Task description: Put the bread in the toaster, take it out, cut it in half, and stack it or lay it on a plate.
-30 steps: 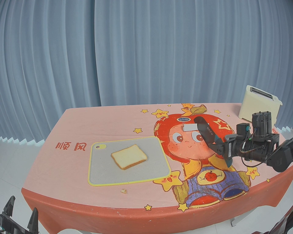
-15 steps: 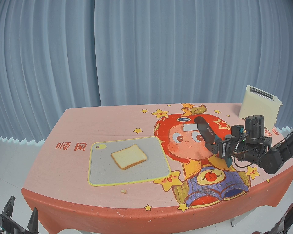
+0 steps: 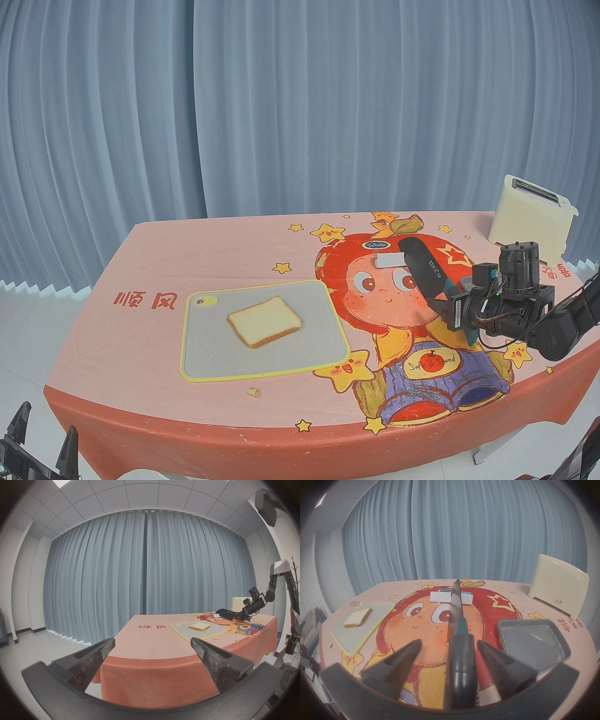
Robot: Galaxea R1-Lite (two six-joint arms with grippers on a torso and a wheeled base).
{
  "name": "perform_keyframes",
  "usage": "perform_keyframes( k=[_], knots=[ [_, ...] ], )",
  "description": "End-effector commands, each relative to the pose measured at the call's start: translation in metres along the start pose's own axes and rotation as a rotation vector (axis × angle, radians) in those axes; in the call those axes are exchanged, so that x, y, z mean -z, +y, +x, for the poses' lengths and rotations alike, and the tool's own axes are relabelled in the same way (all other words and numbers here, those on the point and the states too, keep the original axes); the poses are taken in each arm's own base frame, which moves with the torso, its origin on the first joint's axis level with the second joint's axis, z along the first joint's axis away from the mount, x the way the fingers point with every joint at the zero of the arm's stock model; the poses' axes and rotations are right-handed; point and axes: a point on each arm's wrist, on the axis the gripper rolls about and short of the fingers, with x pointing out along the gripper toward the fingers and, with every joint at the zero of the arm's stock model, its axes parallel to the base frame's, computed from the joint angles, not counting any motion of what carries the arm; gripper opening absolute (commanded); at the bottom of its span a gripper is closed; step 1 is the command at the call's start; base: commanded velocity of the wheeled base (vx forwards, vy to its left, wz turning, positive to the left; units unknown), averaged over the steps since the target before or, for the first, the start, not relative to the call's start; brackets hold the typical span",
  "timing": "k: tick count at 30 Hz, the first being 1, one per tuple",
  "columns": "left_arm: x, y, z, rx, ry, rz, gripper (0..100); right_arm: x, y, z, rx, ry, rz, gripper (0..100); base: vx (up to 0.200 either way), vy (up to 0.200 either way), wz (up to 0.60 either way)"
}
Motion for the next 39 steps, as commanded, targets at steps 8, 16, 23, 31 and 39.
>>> perform_keyframes(
  k=[8, 16, 23, 31, 39],
  knots=[
    [0.005, 0.000, 0.000, -0.001, 0.001, 0.000, 100, -0.006, 0.002, -0.007, 0.002, -0.030, -0.004, 0, 0.000, 0.000, 0.00],
    [0.005, 0.000, 0.000, 0.001, 0.001, 0.000, 100, -0.016, 0.003, -0.019, -0.001, -0.079, -0.004, 0, 0.000, 0.000, 0.00],
    [0.005, 0.000, 0.000, 0.001, 0.001, 0.000, 100, -0.022, 0.004, -0.027, -0.006, -0.111, -0.006, 0, 0.000, 0.000, 0.00],
    [0.005, 0.000, 0.000, 0.001, 0.001, 0.000, 100, -0.032, 0.009, -0.037, -0.022, -0.161, -0.011, 0, 0.000, 0.000, 0.00],
    [0.005, 0.000, 0.000, 0.001, 0.001, 0.000, 100, -0.039, 0.013, -0.043, -0.039, -0.191, -0.013, 0, 0.000, 0.000, 0.00]
  ],
)
